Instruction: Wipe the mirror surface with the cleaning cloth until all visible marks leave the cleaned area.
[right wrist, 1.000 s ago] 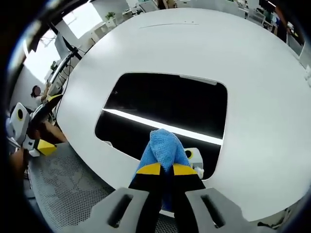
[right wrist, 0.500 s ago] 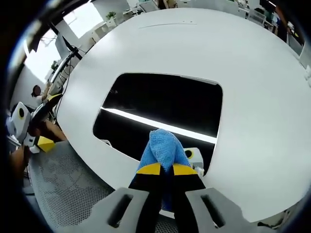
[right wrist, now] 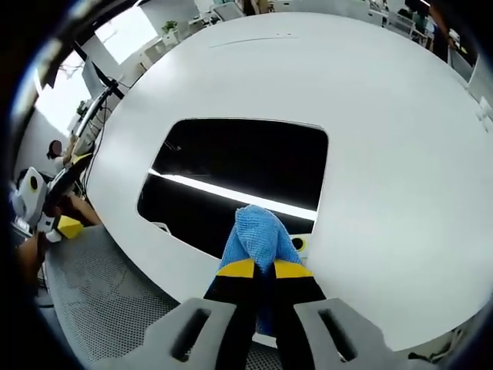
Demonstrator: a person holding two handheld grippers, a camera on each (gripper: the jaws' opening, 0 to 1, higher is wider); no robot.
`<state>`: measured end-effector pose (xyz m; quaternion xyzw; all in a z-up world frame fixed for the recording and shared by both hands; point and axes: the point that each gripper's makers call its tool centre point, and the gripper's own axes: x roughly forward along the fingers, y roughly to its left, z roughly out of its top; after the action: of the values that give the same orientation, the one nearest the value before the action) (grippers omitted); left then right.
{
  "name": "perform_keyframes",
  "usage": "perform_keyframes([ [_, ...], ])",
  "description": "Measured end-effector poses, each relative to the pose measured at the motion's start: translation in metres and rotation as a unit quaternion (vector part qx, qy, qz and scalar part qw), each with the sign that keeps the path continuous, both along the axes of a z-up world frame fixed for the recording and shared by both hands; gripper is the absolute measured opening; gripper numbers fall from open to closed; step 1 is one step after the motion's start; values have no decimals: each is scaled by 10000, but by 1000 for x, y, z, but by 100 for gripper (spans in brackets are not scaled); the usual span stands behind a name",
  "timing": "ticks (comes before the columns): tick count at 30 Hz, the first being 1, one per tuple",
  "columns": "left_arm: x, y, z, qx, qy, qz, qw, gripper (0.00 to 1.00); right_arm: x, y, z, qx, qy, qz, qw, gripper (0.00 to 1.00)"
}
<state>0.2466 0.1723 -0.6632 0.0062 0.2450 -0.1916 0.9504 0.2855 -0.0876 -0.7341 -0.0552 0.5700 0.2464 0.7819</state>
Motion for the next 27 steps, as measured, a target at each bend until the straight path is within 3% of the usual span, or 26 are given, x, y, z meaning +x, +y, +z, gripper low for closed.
perform_keyframes([
  [7,0,0,-2,22,28,-14,10000,99,8,-12,-4,30,25,-149,9999,0],
  [27,-2,-5,-5,29,112,-123,9999,99,24,-10,-5,-45,45,-307,9995,0],
])
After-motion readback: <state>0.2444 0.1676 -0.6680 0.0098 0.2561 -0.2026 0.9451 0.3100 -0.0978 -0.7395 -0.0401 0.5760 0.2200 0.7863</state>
